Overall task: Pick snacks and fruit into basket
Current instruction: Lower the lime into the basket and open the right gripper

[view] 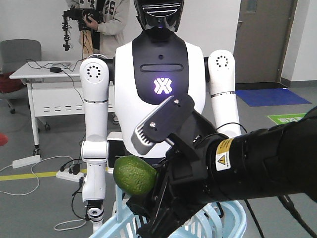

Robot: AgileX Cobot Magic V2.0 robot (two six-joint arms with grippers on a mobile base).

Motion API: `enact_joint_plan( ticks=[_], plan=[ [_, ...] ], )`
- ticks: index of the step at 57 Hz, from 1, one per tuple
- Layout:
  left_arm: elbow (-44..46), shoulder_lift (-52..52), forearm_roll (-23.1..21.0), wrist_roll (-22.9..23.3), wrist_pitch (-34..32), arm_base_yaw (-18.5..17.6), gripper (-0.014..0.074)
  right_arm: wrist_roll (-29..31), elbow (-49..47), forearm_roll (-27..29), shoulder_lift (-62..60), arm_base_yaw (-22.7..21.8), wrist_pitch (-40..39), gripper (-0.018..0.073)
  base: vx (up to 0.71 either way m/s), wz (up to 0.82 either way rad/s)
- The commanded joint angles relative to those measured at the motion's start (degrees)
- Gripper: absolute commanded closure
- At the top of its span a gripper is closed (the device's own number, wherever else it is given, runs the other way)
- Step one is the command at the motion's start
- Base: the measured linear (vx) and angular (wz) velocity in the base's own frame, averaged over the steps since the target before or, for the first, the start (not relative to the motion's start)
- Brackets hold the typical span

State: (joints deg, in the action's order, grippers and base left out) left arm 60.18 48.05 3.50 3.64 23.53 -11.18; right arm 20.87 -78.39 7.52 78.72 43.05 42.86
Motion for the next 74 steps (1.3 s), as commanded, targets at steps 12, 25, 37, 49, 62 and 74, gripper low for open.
enact_joint_plan(
  ticks=[12,25,37,49,62,74],
  plan=[
    [1.5,-0.4,-0.2,0.5,-5.0,-0.3,0.0603,-2.5,-1.8,0.4,-1.3,6.3,-1.8,0.0566,0.0,0.0],
    [1.5,-0.4,-0.2,0.5,-4.9,-0.3,0.0603,-2.9,-6.9,-2.7,-1.4,9.8,-4.1,0.0566,0.0,0.0],
    [1.5,-0.4,-0.2,0.5,-4.6,-0.3,0.0603,-7.4,-12.1,-9.9,-1.3,9.8,0.1,0.0566,0.0,0.0],
    [1.5,-0.4,-0.2,0.5,-4.7,-0.3,0.0603,-9.5,-12.1,-11.1,2.0,9.8,7.6,0.0566,0.0,0.0],
    [1.5,-0.4,-0.2,0.5,-4.7,-0.3,0.0603,-9.6,-12.1,-11.6,6.9,9.8,9.6,0.0566,0.0,0.0],
    [1.5,-0.4,-0.2,0.5,-4.7,-0.3,0.0603,-10.0,-12.1,-11.6,10.4,9.8,13.8,0.0564,0.0,0.0]
  ],
)
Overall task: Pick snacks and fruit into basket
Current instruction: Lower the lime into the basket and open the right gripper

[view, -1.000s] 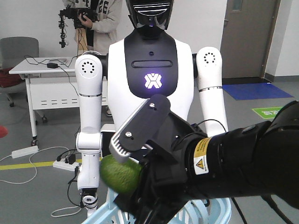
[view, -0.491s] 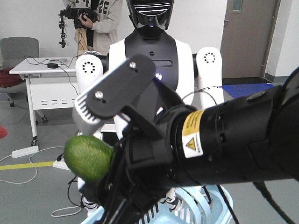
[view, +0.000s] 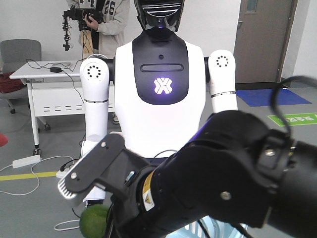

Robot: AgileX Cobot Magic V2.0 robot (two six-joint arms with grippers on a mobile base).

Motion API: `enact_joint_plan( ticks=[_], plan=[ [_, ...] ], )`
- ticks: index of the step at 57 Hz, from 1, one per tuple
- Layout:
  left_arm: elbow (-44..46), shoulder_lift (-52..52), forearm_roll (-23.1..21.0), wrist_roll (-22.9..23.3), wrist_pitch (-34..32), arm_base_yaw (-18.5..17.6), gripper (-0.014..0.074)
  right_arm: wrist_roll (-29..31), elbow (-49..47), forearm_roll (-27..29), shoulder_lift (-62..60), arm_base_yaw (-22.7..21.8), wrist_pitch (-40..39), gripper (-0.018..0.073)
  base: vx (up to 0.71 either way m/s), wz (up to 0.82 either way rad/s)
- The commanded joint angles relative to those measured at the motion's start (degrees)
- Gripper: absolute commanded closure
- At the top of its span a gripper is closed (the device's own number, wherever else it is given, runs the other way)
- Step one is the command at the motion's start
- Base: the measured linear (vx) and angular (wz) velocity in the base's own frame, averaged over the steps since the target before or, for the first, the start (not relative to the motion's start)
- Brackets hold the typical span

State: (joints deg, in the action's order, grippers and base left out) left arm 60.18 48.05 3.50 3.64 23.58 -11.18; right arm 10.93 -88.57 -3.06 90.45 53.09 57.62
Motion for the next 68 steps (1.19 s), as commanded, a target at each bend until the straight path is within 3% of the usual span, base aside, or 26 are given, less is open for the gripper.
enact_joint_plan(
  ticks=[1,25,34,52,68],
  plan=[
    [1.5,-0.4,-0.2,0.5,-4.7,-0.3,0.0603,-0.3,-1.9,-1.0,-1.0,-0.2,-0.6,0.0564,0.0,0.0],
    [1.5,-0.4,-0.2,0.5,-4.7,-0.3,0.0603,-8.2,-1.9,-6.6,0.3,-0.2,8.1,0.0512,0.0,0.0],
    [1.5,-0.4,-0.2,0.5,-4.7,-0.3,0.0603,-9.4,-1.9,-6.8,0.3,-0.2,9.7,0.0398,0.0,0.0],
    [1.5,-0.4,-0.2,0.5,-4.7,-0.3,0.0603,-11.8,-1.9,-7.1,0.3,-0.2,10.9,0.0055,0.0,0.0],
    [1.5,-0.4,-0.2,0.5,-4.7,-0.3,0.0603,-10.9,-1.9,-7.3,0.3,-0.2,12.0,0.002,0.0,0.0]
  ],
)
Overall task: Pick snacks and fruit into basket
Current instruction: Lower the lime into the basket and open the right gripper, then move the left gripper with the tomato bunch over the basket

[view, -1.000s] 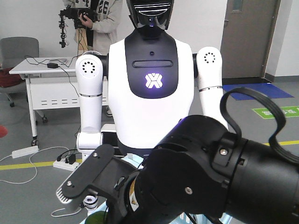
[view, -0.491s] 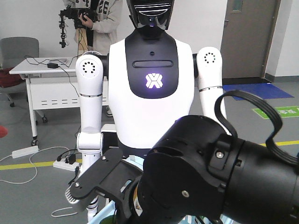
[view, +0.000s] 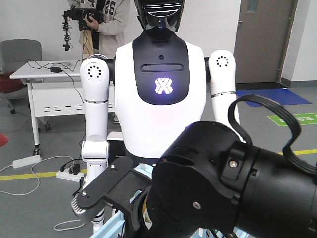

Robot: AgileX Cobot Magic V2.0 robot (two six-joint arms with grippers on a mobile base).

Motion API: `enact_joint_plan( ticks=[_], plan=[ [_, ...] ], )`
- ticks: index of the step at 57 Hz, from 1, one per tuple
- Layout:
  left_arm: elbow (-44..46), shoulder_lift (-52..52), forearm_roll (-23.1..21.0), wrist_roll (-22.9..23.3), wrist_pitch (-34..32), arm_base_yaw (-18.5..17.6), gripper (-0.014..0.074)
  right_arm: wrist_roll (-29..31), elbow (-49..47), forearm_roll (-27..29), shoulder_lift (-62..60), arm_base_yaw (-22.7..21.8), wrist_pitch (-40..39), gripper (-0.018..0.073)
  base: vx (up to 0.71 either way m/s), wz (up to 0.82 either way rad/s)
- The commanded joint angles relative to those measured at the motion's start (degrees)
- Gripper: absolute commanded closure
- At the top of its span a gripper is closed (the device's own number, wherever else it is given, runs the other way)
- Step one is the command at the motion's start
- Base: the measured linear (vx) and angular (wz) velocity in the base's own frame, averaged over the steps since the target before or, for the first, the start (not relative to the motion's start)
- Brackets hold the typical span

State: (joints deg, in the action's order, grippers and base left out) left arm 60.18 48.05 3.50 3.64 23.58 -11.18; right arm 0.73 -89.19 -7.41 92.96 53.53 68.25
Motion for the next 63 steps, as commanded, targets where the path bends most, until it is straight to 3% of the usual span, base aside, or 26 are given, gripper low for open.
enact_joint_plan(
  ticks=[1,19,35,44,45,46,53,63],
  plan=[
    [1.5,-0.4,-0.2,0.5,-4.7,-0.3,0.0603,-0.2,-1.3,-2.9,-2.2,-0.7,1.2,0.002,0.0,0.0],
    [1.5,-0.4,-0.2,0.5,-4.7,-0.3,0.0603,6.4,-1.3,3.2,-6.7,-0.7,-5.9,0.0079,0.0,0.0],
    [1.5,-0.4,-0.2,0.5,-4.7,-0.3,0.0603,11.7,-1.3,3.5,-12.4,-0.7,-14.1,0.0129,0.0,0.0],
    [1.5,-0.4,-0.2,0.5,-5.1,-0.3,0.0603,12.0,-1.3,3.3,-16.9,-0.7,-23.9,0.0179,0.0,0.0],
    [1.5,-0.4,-0.2,0.5,-5.1,-0.3,0.0603,10.7,-1.3,1.0,-21.4,-0.7,-30.2,0.0218,0.0,0.0],
    [1.5,-0.4,-0.2,0.5,-5.1,-0.3,0.0603,10.1,-1.3,-0.1,-22.4,-0.7,-31.0,0.0223,0.0,0.0],
    [1.5,-0.4,-0.2,0.5,-5.1,-0.3,0.0603,4.8,-1.3,-7.7,-27.4,-0.7,-31.8,0.0244,0.0,0.0],
    [1.5,-0.4,-0.2,0.5,-5.1,-0.3,0.0603,-8.6,5.1,-23.5,-37.0,-0.7,-32.0,0.0251,0.0,0.0]
  ],
)
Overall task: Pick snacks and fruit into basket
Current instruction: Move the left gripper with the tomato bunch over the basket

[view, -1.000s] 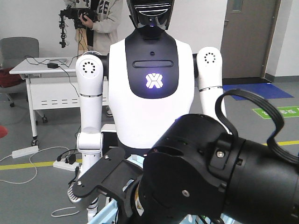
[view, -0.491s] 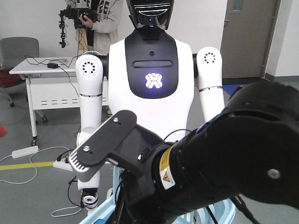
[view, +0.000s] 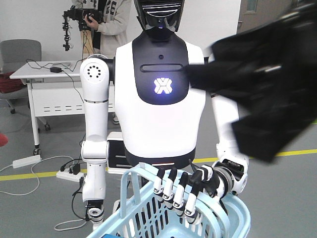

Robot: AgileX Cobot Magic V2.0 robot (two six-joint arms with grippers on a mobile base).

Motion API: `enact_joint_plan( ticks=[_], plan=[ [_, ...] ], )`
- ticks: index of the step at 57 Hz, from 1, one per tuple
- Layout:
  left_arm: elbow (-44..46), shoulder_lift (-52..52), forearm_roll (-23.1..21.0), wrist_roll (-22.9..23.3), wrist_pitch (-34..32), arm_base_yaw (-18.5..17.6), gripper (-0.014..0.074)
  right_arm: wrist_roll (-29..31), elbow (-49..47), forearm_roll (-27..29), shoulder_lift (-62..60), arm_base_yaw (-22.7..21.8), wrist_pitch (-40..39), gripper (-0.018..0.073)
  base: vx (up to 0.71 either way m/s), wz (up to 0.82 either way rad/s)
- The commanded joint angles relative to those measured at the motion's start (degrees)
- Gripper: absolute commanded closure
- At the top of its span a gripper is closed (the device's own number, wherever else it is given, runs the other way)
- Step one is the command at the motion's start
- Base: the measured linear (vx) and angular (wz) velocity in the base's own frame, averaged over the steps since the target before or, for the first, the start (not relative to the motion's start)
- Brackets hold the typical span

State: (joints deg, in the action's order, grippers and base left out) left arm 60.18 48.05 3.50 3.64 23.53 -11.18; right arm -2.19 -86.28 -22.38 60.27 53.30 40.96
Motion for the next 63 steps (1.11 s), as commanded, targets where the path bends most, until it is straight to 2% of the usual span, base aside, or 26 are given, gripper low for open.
enact_joint_plan(
  ticks=[1,9,14,18,45,52,57,60,63],
  plan=[
    [1.5,-0.4,-0.2,0.5,-5.0,-0.3,0.0603,-7.4,3.8,-10.4,-5.6,-0.4,-4.8,0.0251,0.0,0.0],
    [1.5,-0.4,-0.2,0.5,-5.0,-0.3,0.0603,-21.2,14.3,-23.3,-14.0,-0.4,-4.8,0.0251,0.0,0.0],
    [1.5,-0.4,-0.2,0.5,-5.0,-0.3,0.0603,-28.4,17.7,-27.8,-17.1,-0.4,-4.6,0.0251,0.0,0.0],
    [1.5,-0.4,-0.2,0.5,-5.0,-0.3,0.0603,-31.1,18.8,-29.2,-18.3,-0.4,-4.3,0.0251,0.0,0.0],
    [1.5,-0.4,-0.3,0.4,-5.1,-0.3,0.0601,-31.4,19.8,-28.5,-17.5,-0.4,-4.3,0.0251,0.0,0.0],
    [1.5,0.3,-0.7,0.2,-2.8,-0.3,0.0597,-31.4,19.8,-28.5,-17.5,-0.4,-4.3,0.0251,0.0,0.0],
    [1.6,1.3,-4.6,-2.6,-0.7,-0.4,0.0596,-31.4,19.8,-28.6,-17.5,-0.4,-4.3,0.0251,0.0,0.0],
    [2.3,2.0,-8.8,-5.9,1.0,-0.8,0.0596,-31.2,19.8,-28.6,-17.5,-0.4,-4.3,0.0251,0.0,0.0],
    [3.8,2.8,-15.3,-9.2,3.1,-1.5,0.0596,-31.2,19.8,-28.6,-17.5,-0.4,-4.3,0.0251,0.0,0.0]
  ],
)
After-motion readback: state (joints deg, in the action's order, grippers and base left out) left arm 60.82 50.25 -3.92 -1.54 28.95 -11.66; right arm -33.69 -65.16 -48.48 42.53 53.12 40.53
